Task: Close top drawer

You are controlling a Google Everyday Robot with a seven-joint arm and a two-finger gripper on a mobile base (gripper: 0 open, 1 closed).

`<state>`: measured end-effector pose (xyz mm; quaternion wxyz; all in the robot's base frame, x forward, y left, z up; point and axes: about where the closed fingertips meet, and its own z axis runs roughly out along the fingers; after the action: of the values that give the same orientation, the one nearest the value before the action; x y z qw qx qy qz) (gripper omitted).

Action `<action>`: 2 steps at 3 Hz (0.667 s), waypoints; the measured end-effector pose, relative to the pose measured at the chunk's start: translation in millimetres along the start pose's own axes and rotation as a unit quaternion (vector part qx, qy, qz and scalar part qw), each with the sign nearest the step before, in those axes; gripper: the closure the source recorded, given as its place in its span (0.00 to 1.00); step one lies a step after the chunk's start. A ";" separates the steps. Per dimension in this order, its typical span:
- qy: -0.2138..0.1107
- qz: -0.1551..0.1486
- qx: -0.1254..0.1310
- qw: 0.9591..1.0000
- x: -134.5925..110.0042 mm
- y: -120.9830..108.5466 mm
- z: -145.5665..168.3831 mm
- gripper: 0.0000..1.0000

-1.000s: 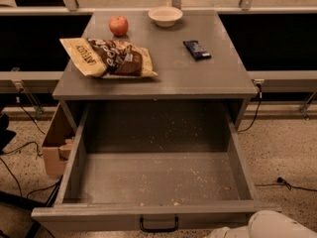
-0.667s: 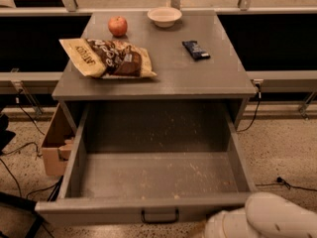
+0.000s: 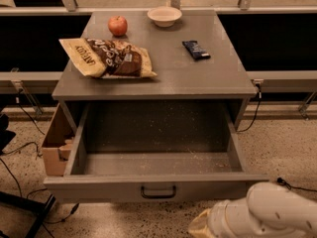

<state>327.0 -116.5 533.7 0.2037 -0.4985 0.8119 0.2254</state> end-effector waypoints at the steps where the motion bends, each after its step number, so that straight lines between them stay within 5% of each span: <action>1: 0.009 0.002 0.019 1.000 -4.5 -71.1 -10.3 1.00; 2: 0.009 0.002 0.019 1.000 -3.8 -68.2 -10.2 1.00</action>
Offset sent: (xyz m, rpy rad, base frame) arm 0.1990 -0.1059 0.0156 -0.1135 -0.0640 -0.0930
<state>389.0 -147.0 533.0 0.2052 -0.4952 0.8188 0.2055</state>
